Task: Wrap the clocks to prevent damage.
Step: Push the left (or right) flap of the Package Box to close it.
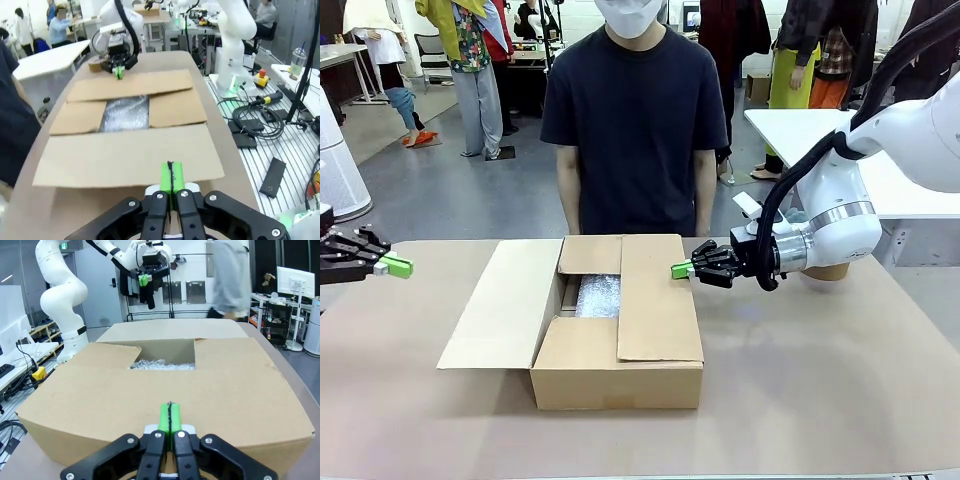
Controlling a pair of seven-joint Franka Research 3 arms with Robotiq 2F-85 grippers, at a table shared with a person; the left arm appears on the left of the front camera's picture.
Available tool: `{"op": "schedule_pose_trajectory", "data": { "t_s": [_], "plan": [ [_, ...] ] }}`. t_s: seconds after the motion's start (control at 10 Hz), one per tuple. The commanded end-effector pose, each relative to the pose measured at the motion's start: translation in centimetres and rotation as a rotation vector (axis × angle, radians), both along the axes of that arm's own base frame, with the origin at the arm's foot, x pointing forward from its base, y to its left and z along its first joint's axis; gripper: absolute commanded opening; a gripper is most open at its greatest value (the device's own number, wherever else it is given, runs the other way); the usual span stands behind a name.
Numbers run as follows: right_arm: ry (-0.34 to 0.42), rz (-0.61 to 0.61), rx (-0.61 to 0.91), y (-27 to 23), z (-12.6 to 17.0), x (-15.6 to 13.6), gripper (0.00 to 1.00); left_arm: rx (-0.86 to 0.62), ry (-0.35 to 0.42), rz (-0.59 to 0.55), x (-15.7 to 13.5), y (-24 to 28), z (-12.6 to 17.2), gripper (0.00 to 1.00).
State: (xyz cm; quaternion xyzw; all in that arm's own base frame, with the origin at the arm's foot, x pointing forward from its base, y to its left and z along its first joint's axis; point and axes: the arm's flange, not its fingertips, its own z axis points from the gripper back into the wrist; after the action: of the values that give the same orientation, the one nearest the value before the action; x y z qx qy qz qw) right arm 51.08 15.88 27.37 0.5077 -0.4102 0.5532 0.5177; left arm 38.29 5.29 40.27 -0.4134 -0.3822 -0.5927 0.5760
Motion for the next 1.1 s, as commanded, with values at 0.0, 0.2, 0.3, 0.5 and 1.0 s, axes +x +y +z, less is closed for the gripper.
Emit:
{"op": "schedule_pose_trajectory", "data": {
  "t_s": [0.0, 0.2, 0.3, 0.5, 1.0],
  "plan": [
    [0.004, -0.005, -0.010, 0.2, -0.4, -0.1, 0.01, 0.067, 0.015, 0.010, -0.4, 0.2, 0.1, 0.01],
    [0.004, -0.005, -0.010, 0.2, -0.4, -0.1, 0.01, -0.009, 0.084, 0.006, -1.2, -0.1, 1.2, 0.01],
    [0.004, -0.005, -0.010, 0.2, -0.4, -0.1, 0.01, 0.041, 0.017, 0.013, -0.1, 0.6, -0.6, 0.01],
    [0.004, -0.005, -0.010, 0.2, -0.4, -0.1, 0.01, 0.041, 0.017, 0.013, -0.1, 0.6, -0.6, 0.01],
    [0.004, -0.005, -0.010, 0.2, -0.4, -0.1, 0.01, 0.035, 0.091, 0.036, 2.0, 1.5, -2.4, 0.01]
  ]
}}
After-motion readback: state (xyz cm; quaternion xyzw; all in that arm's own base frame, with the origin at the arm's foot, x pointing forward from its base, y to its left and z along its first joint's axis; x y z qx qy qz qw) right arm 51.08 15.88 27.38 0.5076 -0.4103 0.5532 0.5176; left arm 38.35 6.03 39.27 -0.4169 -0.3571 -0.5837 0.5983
